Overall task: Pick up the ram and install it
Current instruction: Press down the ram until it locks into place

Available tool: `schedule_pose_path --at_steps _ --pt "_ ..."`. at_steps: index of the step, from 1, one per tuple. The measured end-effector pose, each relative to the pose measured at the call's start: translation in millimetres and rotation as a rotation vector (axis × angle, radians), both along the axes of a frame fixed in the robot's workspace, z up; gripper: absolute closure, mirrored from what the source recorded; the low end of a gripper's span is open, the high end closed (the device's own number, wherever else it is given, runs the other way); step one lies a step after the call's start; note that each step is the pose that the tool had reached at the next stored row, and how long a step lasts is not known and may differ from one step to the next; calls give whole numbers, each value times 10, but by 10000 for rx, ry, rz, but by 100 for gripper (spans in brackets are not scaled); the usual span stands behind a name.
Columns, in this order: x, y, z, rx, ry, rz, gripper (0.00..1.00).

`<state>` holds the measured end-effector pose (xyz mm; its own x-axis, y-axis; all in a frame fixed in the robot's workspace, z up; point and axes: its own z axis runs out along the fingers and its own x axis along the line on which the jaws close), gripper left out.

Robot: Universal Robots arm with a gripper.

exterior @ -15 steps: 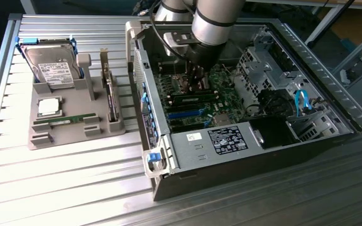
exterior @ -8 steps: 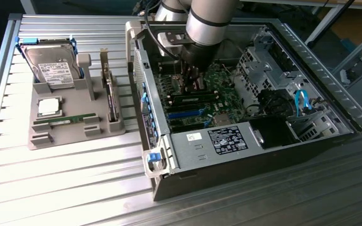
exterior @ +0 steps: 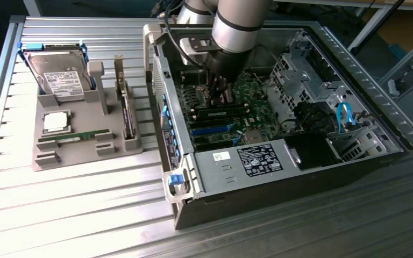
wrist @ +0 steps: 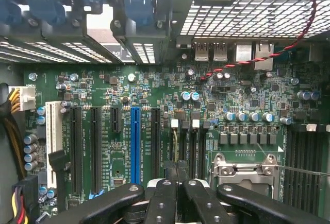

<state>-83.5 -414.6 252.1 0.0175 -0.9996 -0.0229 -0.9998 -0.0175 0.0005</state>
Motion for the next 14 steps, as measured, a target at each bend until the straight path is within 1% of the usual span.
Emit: schedule_pose_path --at_steps 4,6,10,14 --pt "-9 0 -75 0 -1 0 90" --pt "-11 0 -90 0 -2 -1 90" --pt "-11 0 -91 -2 -1 0 90" --pt "-11 0 -126 0 -2 -1 90"
